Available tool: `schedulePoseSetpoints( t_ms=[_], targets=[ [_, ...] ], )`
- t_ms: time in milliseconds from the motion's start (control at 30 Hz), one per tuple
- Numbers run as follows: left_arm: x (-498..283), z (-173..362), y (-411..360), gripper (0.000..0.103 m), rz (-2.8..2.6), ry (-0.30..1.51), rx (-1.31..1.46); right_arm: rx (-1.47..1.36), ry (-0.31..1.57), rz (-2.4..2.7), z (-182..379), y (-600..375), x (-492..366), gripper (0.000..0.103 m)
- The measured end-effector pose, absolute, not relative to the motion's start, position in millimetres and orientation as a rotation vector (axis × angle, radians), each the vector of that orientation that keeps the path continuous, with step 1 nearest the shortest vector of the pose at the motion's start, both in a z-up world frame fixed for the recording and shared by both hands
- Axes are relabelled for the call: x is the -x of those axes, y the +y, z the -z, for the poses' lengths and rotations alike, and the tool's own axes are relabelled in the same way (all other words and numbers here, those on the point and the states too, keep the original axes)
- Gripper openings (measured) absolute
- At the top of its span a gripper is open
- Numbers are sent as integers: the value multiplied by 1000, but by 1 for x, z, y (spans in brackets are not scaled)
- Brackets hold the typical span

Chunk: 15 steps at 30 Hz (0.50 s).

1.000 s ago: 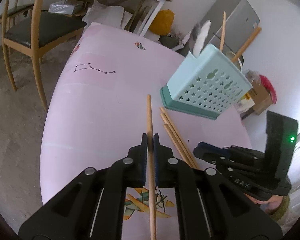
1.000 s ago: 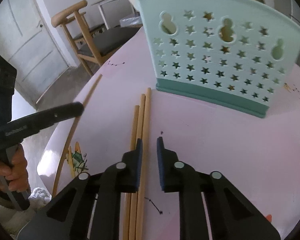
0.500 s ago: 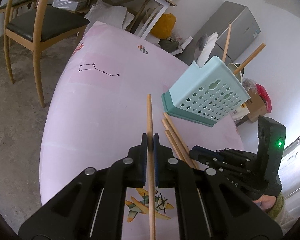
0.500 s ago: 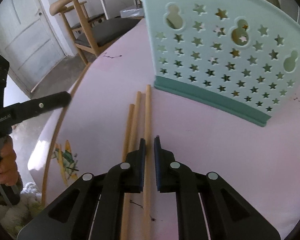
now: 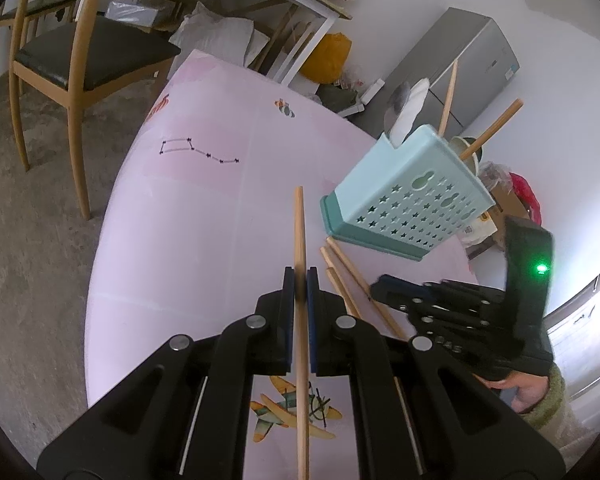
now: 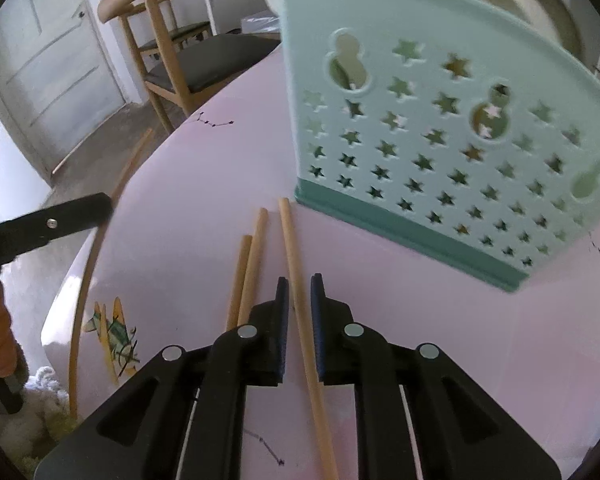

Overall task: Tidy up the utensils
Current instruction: 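Lift the chopstick with the left gripper while the right gripper grasps another chopstick, then raise both chopsticks over the holder while the left gripper releases its chopstick into it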

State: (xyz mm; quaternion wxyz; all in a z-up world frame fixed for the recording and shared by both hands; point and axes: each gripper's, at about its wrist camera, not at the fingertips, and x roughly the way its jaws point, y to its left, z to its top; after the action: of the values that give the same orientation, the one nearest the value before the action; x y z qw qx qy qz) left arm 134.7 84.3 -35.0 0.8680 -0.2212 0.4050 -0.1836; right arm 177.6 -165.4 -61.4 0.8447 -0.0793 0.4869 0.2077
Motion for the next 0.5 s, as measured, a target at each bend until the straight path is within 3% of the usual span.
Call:
schedulePoseSetpoints(
  t_ms=[300,500],
  targets=[
    [-127,14,84,4,390,795,448,233,999,-472,63,-155,-182,7],
    [-121,-14,81,4,421,727,428,182,904,-487,35,-178,-164,7]
  ],
)
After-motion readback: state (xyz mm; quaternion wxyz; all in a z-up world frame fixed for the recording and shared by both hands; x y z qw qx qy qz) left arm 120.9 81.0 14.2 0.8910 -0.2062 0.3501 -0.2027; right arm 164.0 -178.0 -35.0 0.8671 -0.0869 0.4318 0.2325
